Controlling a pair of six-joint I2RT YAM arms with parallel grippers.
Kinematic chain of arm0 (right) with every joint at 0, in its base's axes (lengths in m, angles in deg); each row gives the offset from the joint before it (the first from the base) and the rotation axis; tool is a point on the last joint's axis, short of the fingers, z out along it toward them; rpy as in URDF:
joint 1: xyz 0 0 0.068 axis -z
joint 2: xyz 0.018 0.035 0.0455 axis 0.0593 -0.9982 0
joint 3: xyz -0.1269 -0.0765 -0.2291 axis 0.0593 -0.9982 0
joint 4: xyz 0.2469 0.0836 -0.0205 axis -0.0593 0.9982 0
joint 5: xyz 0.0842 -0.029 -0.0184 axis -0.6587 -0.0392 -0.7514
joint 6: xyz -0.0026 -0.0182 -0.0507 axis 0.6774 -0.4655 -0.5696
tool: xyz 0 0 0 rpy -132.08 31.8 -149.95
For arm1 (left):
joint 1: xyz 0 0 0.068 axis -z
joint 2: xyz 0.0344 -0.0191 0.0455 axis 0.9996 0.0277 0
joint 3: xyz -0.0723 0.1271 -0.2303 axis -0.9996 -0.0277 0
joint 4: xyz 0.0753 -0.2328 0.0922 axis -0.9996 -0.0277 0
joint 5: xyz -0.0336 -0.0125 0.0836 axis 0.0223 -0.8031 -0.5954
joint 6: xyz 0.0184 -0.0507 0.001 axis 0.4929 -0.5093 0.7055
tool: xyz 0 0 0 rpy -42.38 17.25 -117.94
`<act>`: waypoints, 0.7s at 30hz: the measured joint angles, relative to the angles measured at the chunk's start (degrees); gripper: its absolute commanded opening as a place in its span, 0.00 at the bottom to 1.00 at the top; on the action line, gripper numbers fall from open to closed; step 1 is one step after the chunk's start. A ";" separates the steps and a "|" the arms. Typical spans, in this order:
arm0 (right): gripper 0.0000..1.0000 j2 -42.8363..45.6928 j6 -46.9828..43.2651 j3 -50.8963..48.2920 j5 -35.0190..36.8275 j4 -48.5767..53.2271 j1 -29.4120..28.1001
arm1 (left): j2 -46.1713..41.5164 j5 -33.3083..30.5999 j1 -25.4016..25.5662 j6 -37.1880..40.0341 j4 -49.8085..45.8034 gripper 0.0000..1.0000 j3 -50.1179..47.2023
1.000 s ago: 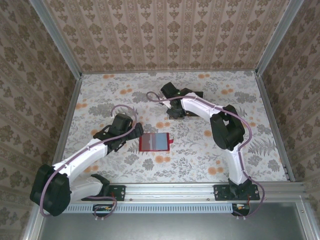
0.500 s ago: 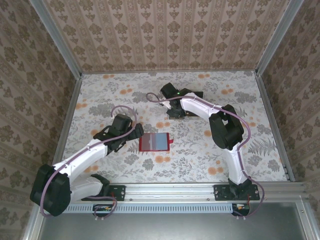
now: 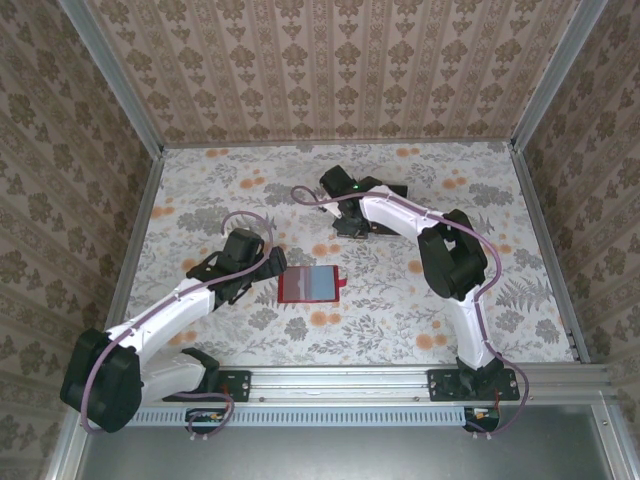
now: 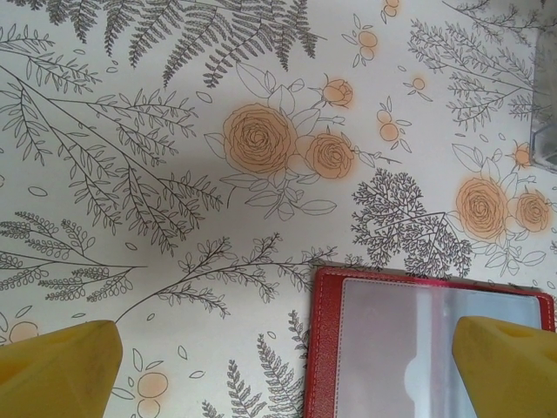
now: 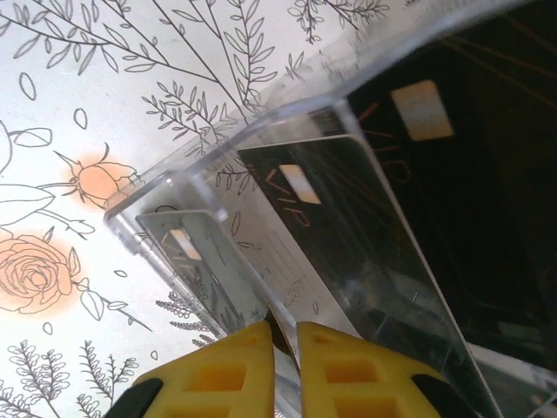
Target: Put the credit cards into the card holder
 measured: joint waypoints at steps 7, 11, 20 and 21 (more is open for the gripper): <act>0.03 0.15 -2.21 0.04 0.70 -0.02 -1.11 | 0.02 0.02 0.00 0.00 0.11 1.00 -0.15; 0.00 0.81 -3.87 -0.48 0.63 -1.05 -1.33 | 0.02 0.02 0.00 0.00 0.11 1.00 -0.15; 0.00 4.46 -5.25 -2.80 -0.09 -2.73 -1.57 | 0.02 0.22 0.00 0.02 0.11 1.00 -0.15; 0.00 5.09 -5.25 -2.82 -0.24 -2.97 -1.60 | 0.02 0.22 0.00 0.02 0.11 1.00 -0.15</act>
